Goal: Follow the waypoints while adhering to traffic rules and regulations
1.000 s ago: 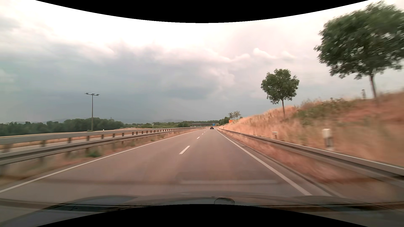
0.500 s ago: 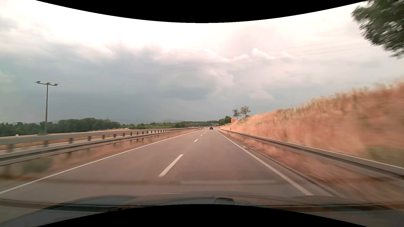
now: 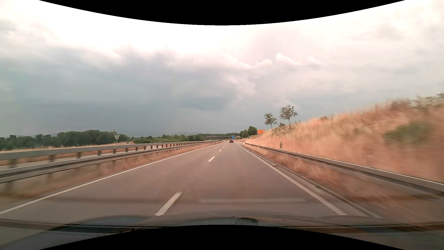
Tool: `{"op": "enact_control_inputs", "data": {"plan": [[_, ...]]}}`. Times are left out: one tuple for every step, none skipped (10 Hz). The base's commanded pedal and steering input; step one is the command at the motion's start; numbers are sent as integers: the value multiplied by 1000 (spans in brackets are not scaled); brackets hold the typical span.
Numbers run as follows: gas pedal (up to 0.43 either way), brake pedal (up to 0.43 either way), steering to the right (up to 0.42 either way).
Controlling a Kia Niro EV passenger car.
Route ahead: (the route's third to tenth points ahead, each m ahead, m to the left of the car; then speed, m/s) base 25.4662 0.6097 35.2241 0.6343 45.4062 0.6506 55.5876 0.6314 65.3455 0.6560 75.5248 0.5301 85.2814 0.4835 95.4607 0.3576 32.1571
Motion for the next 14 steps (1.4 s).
{"op": "enact_control_inputs", "data": {"plan": [[280, 0, 0], [280, 0, 0], [280, 0, 0], [280, 0, 1], [280, 0, 3], [280, 0, 3], [280, 0, 2], [268, 0, 0], [268, 0, -1], [268, 0, -1], [260, 0, -1], [248, 0, -1], [228, 0, -1], [228, 0, -1]]}}
